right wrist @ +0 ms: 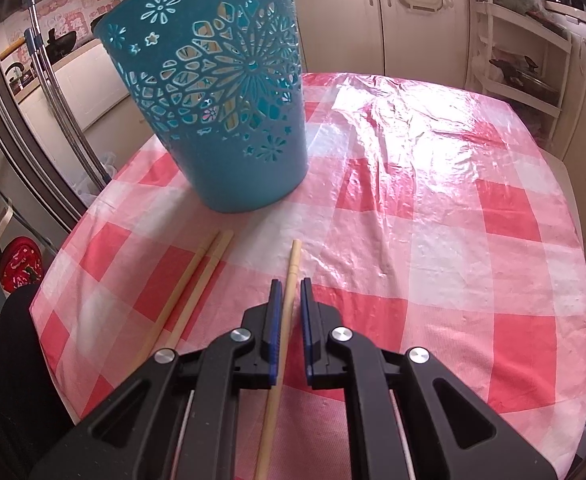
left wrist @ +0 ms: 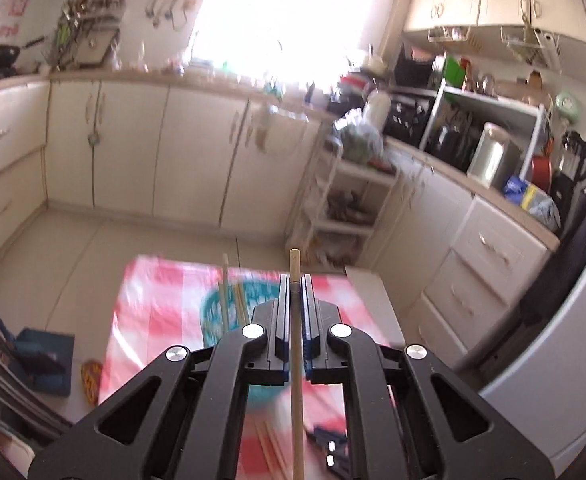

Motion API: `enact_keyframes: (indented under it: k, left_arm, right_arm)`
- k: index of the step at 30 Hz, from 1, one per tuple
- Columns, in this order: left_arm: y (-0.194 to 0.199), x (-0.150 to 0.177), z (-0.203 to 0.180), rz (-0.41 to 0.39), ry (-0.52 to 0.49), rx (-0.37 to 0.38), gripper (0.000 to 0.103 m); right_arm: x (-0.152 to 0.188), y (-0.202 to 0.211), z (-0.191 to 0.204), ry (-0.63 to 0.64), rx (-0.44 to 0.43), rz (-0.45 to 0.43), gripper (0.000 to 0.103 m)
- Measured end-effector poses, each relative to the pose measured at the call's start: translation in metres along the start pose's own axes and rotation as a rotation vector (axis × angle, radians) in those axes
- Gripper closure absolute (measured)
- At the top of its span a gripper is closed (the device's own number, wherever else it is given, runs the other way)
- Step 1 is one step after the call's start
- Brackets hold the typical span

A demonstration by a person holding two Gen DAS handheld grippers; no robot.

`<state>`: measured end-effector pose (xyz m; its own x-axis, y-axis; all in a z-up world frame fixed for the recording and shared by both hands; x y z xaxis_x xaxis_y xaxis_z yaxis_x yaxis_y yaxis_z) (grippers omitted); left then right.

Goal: Organize utensils
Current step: 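Close the left tool on one chopstick and lift it, then carry the chopstick with the left tool over the basket and release it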

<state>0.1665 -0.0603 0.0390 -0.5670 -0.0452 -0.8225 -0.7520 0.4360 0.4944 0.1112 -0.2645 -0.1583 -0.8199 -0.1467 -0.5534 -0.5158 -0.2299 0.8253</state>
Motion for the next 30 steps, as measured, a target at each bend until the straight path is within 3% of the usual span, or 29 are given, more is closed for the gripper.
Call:
enact_keyframes:
  k: [6, 12, 23, 30]
  left_arm:
    - [-0.017, -0.049, 0.0, -0.196, 0.056, -0.107, 0.098]
    - [-0.053, -0.065, 0.002, -0.272, 0.052, -0.208, 0.098]
    - [-0.108, -0.024, 0.016, -0.196, -0.005, -0.294, 0.098]
    - [-0.114, 0.01, 0.016, -0.084, -0.041, -0.284, 0.096]
  right_arm:
    - [0.001, 0.0, -0.001, 0.0, -0.005, -0.004, 0.093]
    - [0.001, 0.0, 0.0, 0.004, -0.004, -0.004, 0.092]
    - [0.001, -0.001, 0.007, 0.037, 0.006, -0.003, 0.085]
    - [0.001, -0.001, 0.007, 0.036, 0.004, -0.003, 0.085]
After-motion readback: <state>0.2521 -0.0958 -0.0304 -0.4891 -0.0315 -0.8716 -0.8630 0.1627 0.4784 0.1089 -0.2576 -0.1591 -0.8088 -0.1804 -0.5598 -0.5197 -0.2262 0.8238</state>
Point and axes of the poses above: each gripper's, at about its wrist camera, not at the fingertips, and y roughly against the way its jaws point, z to its left, x to its underside, the point moved 2 cm from there along -y, roughly the way its jaws point, and after that the axes turned 5 degrees about z, right-handed, at the moved point
